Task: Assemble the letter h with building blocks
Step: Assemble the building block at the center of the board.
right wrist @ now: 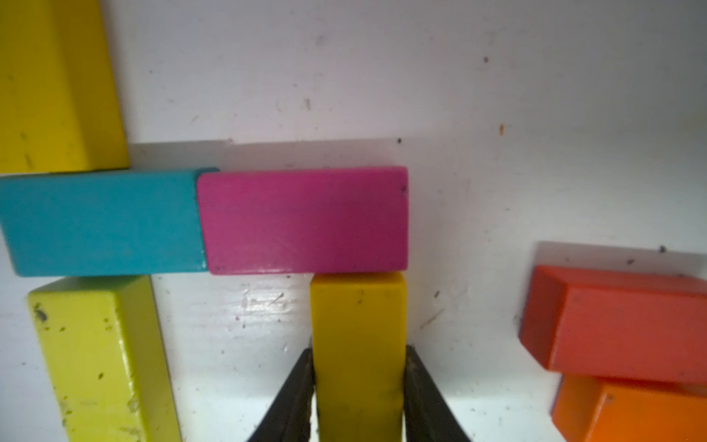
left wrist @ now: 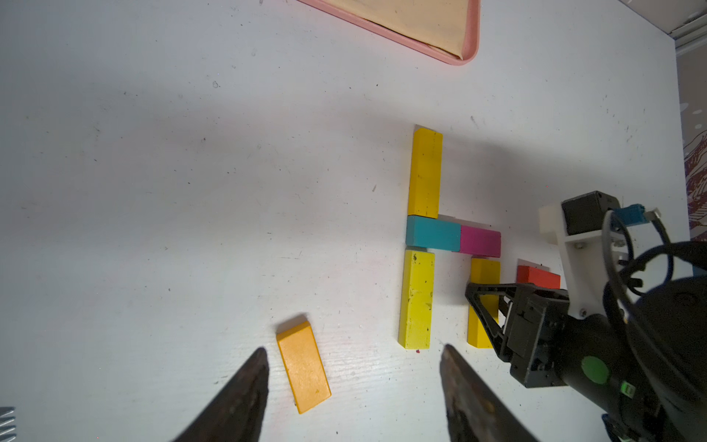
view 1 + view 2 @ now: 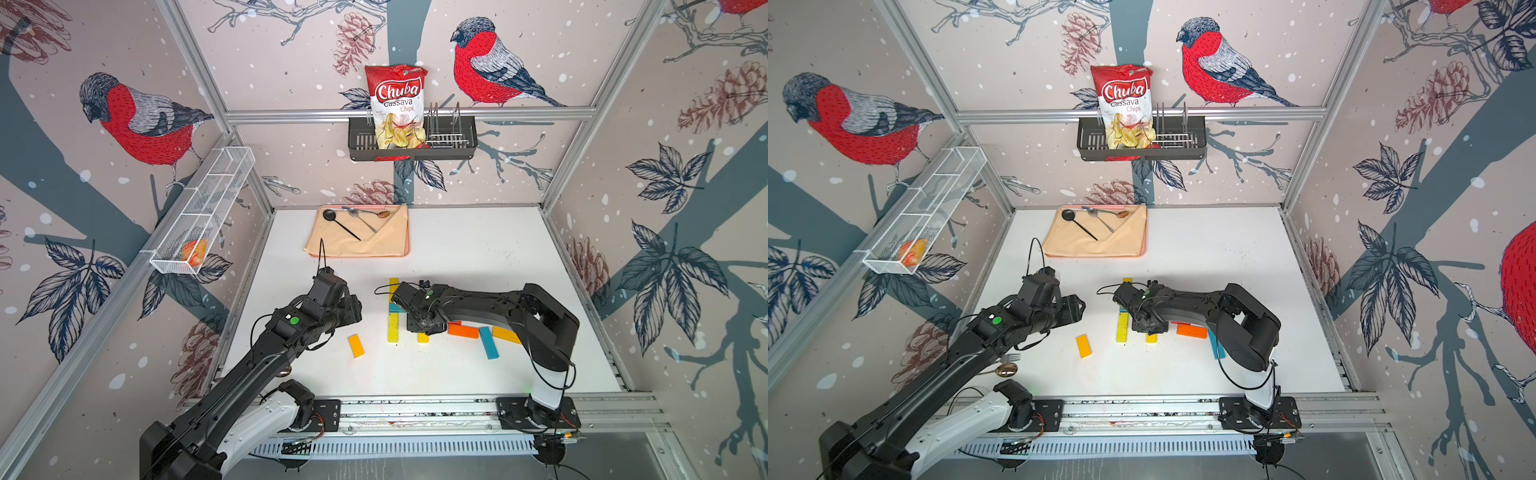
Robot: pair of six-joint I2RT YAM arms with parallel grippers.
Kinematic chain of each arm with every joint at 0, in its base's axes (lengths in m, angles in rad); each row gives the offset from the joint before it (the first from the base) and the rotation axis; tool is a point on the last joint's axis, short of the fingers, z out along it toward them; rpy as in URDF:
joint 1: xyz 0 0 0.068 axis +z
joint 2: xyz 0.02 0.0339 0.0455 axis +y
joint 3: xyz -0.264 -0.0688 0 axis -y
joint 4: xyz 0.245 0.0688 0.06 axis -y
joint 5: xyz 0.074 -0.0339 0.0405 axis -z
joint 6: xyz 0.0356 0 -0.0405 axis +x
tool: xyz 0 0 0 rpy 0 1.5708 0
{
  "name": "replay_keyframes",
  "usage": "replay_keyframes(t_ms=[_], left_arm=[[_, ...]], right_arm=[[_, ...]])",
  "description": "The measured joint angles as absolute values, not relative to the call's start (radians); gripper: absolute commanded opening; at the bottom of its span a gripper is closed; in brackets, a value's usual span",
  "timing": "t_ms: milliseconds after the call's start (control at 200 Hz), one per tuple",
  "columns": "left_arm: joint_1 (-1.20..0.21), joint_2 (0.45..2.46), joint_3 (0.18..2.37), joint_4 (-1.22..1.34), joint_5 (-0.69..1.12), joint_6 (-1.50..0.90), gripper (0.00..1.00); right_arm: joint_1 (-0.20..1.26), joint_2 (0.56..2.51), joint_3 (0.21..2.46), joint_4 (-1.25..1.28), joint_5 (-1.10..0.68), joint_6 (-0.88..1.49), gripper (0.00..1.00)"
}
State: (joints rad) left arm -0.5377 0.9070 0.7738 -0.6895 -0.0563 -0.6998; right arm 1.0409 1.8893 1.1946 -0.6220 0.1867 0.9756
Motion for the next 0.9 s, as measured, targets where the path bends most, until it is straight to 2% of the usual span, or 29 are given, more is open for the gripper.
replay_keyframes(t_ms=[105, 345, 615, 795, 900], left_arm=[[-0.538, 0.907, 0.774, -0.690, -0.056, -0.700, 0.70], [-0.538, 0.904, 0.772, -0.691, -0.056, -0.704, 0.72], [-0.537, 0.890, 0.656, -0.696, -0.054, -0.789, 0.71], [-0.537, 0.901, 0.559, -0.670, 0.025, -0.841, 0.69], [-0.537, 0.903, 0.557, -0.657, 0.028, -0.861, 0.69]], right_arm=[[1.047, 1.890, 1.199, -0.603, 0.180, 0.974, 0.65], [1.056, 1.863, 1.217, -0.649, 0.175, 0.975, 0.76], [1.056, 1.680, 1.246, -0.749, 0.263, 0.974, 0.87], [0.950, 1.505, 1.063, -0.746, 0.273, 0.934, 0.90], [0.888, 1.470, 0.974, -0.745, 0.249, 0.887, 0.95]])
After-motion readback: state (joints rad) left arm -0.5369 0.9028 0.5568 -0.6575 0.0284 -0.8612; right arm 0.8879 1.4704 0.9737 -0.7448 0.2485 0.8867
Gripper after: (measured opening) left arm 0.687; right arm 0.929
